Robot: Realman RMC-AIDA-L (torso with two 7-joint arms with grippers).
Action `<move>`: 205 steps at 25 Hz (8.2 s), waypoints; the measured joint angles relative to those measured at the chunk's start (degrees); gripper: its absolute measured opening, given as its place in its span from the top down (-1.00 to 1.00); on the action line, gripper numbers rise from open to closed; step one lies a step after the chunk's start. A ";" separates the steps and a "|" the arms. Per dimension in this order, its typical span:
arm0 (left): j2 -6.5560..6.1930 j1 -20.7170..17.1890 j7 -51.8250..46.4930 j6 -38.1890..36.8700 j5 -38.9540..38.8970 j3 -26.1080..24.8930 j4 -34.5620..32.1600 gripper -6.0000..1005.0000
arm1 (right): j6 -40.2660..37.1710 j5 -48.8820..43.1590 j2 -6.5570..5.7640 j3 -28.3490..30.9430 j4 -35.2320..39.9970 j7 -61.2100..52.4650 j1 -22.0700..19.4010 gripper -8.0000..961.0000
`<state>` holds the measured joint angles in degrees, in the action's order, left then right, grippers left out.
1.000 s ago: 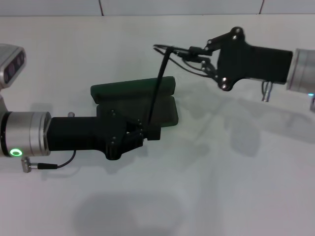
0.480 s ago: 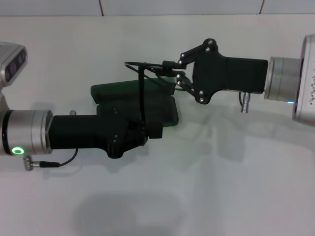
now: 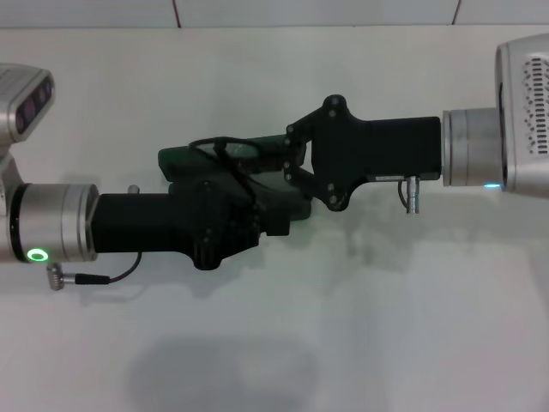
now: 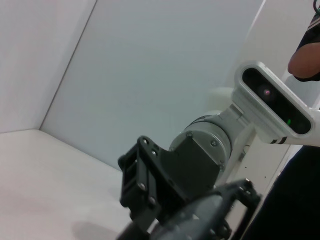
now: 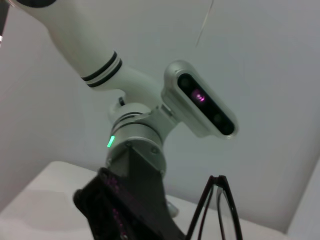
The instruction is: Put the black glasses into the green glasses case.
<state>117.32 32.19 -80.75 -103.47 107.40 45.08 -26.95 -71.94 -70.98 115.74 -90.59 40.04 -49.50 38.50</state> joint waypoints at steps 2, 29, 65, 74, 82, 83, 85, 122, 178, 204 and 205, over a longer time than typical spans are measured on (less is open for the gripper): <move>0.02 0.02 0.08 0.01 0.00 0.00 0.01 0.91 | -0.77 -0.54 -0.05 0.00 0.01 -1.85 0.42 0.88; -0.32 -0.28 -0.14 -0.15 0.40 0.00 -0.12 0.90 | -3.29 -2.16 -0.22 4.02 -0.75 -8.59 1.94 0.87; -2.43 -9.43 0.31 3.44 0.80 -1.14 -4.49 0.88 | 4.73 -47.38 0.47 -0.19 -0.67 -56.71 31.37 0.85; -2.48 -9.57 0.33 3.44 1.77 -0.92 -4.58 0.88 | 8.86 -46.57 0.44 -5.26 -0.24 -61.85 30.80 0.84; -2.41 -9.84 0.33 3.45 1.98 -1.22 -4.61 0.87 | 12.03 -44.40 0.45 -11.32 0.61 -61.84 30.13 0.83; -2.38 -9.84 0.31 3.45 1.98 -1.23 -4.61 0.87 | 12.34 -44.36 0.45 -11.76 0.86 -61.70 30.04 0.83; -2.38 -9.84 0.31 3.45 1.98 -1.23 -4.61 0.87 | 12.34 -44.36 0.45 -11.76 0.86 -61.70 30.04 0.82; -2.27 -9.87 -0.20 3.45 2.02 -1.14 -4.60 0.85 | 21.95 -42.84 0.45 -23.97 4.32 -62.98 29.01 0.77; -0.82 -3.70 -3.66 34.33 4.65 -2.89 -3.71 0.82 | -17.39 -19.56 -0.42 33.46 -13.45 -7.26 -16.66 -0.24; -0.13 -4.96 -21.27 20.07 3.73 -3.36 -13.81 0.81 | -16.63 -19.54 -0.43 33.96 -13.89 -7.24 -16.88 -0.24; 0.49 -4.98 -23.09 19.32 3.78 -3.29 -16.20 0.81 | -16.37 -19.54 -0.43 33.97 -13.97 -7.23 -16.89 -0.24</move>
<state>117.81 27.21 -103.84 -84.14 111.17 41.79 -43.15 -88.31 -90.52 115.31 -56.62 26.07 -56.73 21.62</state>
